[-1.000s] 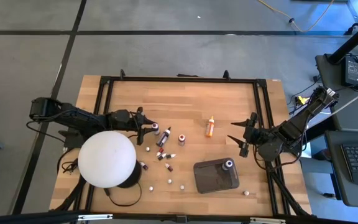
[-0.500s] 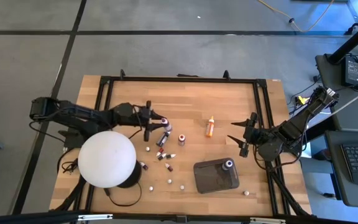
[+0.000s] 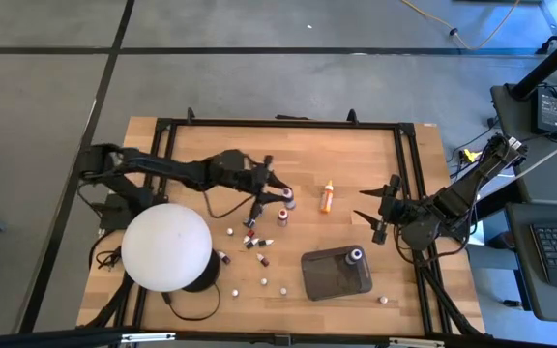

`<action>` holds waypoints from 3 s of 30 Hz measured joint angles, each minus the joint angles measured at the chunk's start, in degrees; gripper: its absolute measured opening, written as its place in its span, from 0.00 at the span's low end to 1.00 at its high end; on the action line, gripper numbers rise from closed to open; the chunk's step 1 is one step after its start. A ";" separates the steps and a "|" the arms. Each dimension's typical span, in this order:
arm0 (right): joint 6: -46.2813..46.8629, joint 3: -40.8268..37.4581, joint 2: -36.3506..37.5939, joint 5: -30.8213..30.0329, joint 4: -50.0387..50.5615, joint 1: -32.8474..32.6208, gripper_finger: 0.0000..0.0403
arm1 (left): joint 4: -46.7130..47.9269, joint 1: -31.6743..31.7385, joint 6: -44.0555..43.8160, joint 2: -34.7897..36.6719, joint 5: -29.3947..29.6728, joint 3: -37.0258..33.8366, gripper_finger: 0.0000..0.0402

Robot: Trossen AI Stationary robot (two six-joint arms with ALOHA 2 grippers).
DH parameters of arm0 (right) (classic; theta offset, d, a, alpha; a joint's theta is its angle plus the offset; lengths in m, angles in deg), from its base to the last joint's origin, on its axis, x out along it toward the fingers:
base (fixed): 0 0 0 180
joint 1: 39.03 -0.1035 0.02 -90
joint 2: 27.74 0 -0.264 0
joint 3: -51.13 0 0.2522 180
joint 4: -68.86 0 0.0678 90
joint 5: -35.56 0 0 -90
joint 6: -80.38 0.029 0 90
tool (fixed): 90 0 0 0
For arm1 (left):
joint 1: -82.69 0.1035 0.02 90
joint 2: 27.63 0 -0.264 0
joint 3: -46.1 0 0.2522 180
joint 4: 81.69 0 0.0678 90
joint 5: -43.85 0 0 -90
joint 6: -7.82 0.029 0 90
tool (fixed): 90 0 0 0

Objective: Pick & Place food coloring
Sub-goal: Put the large purple food coloring bottle into the bin

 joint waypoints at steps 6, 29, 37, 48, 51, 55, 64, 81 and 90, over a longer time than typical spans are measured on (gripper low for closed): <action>-0.09 0.00 -0.02 0.00 -2.88 0.00 0.65 | 0.04 -2.30 0.11 -11.07 -6.99 8.48 0.30; 0.04 0.00 -2.71 -0.01 -3.11 0.00 0.65 | 1.02 -16.07 5.54 -26.49 -12.11 25.07 0.30; 0.08 0.00 -5.78 0.02 -3.11 -0.02 0.65 | 6.41 -14.95 6.60 -26.50 -10.53 25.07 0.29; -1.77 0.00 -6.43 0.00 -3.37 -0.02 0.65 | 4.11 -15.15 5.55 -32.47 -5.83 25.03 0.30; -1.75 0.00 -6.40 0.00 -3.37 -0.02 0.65 | 2.58 -15.15 5.45 -32.99 -5.82 25.01 0.31; -1.81 0.00 -6.40 0.00 -3.35 -0.02 0.65 | 2.95 -15.15 5.42 -33.01 -5.86 25.01 0.31; -1.81 0.00 -6.40 0.00 -3.35 -0.02 0.65 | 4.02 -15.85 5.31 -32.73 -6.07 25.01 0.32; -1.77 0.00 -6.40 0.02 -3.33 -0.02 0.65 | 5.10 -15.88 1.01 -32.60 -5.94 25.05 0.37; -1.76 0.00 -6.38 1.73 -3.33 0.00 0.65 | 5.22 -15.88 1.00 -32.57 -6.06 25.05 0.42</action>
